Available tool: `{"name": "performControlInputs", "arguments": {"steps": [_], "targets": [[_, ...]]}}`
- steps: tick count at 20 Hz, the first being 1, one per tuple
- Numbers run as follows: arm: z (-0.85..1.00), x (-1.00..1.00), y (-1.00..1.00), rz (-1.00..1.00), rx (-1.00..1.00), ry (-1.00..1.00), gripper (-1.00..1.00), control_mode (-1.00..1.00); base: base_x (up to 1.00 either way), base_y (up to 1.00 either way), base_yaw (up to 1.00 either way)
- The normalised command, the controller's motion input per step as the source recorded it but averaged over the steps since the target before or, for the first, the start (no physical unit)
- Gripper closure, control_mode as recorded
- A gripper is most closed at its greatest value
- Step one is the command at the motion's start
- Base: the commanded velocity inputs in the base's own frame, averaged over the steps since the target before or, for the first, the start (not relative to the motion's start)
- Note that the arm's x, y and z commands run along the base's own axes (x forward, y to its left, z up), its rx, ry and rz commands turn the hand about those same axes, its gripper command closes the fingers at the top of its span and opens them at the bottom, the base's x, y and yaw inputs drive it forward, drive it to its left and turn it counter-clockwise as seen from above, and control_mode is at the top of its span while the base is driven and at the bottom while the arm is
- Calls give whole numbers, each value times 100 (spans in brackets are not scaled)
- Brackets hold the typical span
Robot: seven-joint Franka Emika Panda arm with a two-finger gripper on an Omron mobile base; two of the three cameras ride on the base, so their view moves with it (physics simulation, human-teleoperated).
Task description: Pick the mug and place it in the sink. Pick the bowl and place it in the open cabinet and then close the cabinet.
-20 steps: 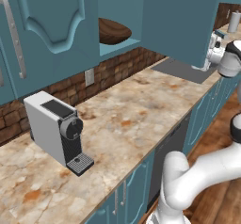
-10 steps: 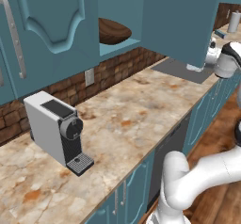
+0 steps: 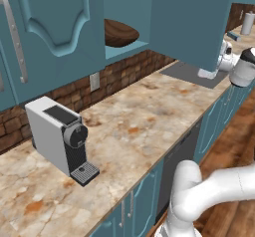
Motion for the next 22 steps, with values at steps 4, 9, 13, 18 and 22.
{"name": "performControlInputs", "arguments": {"steps": [4,9,13,18,22], "targets": [[10,-55,18,9,1,-10,-100,-100,0,0,0],[14,-63,10,10,3,-13,-100,-100,0,0,0],[14,-53,39,9,0,-13,-100,-100,0,0,0],[9,-31,59,4,0,-12,-100,-100,0,0,0],[10,0,75,-5,-7,-13,-100,-100,0,0,0]]}}
